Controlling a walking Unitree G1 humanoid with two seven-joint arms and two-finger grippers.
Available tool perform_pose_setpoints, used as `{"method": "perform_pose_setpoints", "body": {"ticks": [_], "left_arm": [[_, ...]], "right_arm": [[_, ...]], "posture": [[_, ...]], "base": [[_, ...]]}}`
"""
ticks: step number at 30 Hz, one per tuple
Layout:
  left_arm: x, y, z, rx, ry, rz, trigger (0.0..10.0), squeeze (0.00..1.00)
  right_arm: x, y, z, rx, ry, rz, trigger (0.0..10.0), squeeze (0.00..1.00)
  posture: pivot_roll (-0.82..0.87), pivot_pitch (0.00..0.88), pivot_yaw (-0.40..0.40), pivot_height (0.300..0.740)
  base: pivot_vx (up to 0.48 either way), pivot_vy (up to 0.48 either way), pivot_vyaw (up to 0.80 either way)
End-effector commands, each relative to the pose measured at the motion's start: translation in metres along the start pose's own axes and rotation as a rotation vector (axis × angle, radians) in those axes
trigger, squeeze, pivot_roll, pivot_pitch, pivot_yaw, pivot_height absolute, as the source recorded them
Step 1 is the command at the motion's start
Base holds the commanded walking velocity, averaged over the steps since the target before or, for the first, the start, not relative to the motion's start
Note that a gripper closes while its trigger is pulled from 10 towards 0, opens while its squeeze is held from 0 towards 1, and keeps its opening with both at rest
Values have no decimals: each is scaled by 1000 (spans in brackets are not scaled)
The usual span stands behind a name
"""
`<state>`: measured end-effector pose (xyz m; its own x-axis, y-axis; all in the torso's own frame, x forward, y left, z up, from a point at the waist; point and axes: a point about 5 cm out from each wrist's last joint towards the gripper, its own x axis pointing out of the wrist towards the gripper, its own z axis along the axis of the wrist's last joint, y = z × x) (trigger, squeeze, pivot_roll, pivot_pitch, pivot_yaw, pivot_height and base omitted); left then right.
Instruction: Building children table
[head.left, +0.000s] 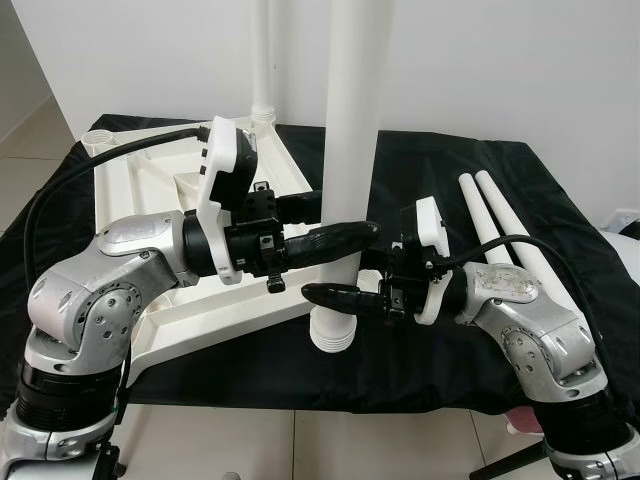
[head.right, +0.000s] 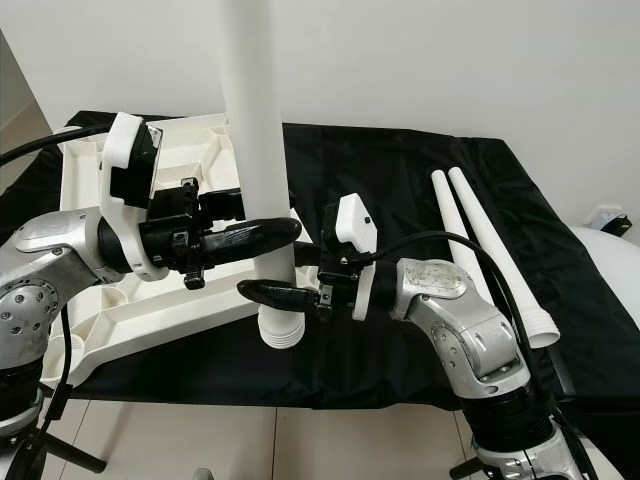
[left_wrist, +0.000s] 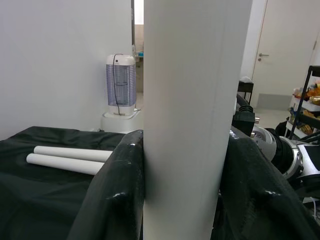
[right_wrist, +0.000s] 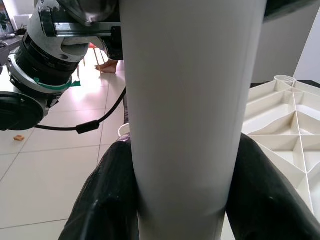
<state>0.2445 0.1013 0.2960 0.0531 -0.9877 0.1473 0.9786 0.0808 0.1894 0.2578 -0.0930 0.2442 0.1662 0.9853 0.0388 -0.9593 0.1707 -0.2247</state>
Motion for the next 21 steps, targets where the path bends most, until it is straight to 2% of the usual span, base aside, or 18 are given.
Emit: {"method": "perform_pose_setpoints", "body": {"ticks": [1,3,4,5,6,7,8,9,10,11,12,13,17,20,21], "left_arm": [[6,-16,6,25,-32,-215,0,0],[7,-15,6,24,-35,-205,0,0],[8,-11,4,24,-26,-166,0,0],[10,-4,2,20,-17,-95,0,0],[10,-4,2,20,-17,-95,0,0],[13,7,-3,14,4,16,0,0],[13,7,-3,14,4,16,0,0],[14,20,-9,-1,27,143,0,0],[14,20,-9,-1,27,143,0,0],[15,32,-13,-17,38,262,0,0],[15,38,-16,-27,44,331,0,0],[17,41,-15,-20,34,361,0,0],[19,42,-13,-18,15,362,0,0],[22,38,-10,-16,-1,311,0,0],[23,36,-9,-17,-6,280,0,0]], "right_arm": [[0,-1,-3,14,15,-14,0,0],[1,-1,-3,11,16,-19,0,0],[2,-3,-3,-18,28,-51,10000,0],[4,-6,-4,-67,44,-106,10000,0],[4,-6,-4,-67,44,-106,10000,0],[7,-12,-7,-116,69,-210,10000,0],[7,-12,-7,-116,69,-210,10000,0],[10,-18,-11,-155,86,-325,10000,0],[10,-18,-11,-155,86,-325,10000,0],[12,-23,-16,-186,99,-430,10000,0],[14,-25,-19,-202,105,-492,10000,0],[17,-23,-22,-172,89,-522,10000,0],[21,-18,-26,-126,68,-536,10000,0],[21,-21,-27,-105,48,-590,10000,0],[20,-22,-26,-101,33,-600,10000,1000]], "posture": [[7,28,-52,740],[8,29,-51,740],[8,30,-49,740],[9,30,-48,740],[9,30,-48,740],[9,33,-47,740],[9,33,-47,740],[10,36,-46,740],[10,36,-46,740],[9,39,-43,740],[9,40,-42,740],[9,44,-39,740],[8,46,-35,740],[4,49,-25,740],[3,50,-22,740]], "base": [[0,0,0],[0,0,0],[0,0,0],[0,0,0],[0,0,0],[0,0,0],[0,0,0],[0,0,0],[0,0,0],[0,0,0],[0,0,0],[0,0,0],[0,0,0],[0,0,0],[0,0,0]]}}
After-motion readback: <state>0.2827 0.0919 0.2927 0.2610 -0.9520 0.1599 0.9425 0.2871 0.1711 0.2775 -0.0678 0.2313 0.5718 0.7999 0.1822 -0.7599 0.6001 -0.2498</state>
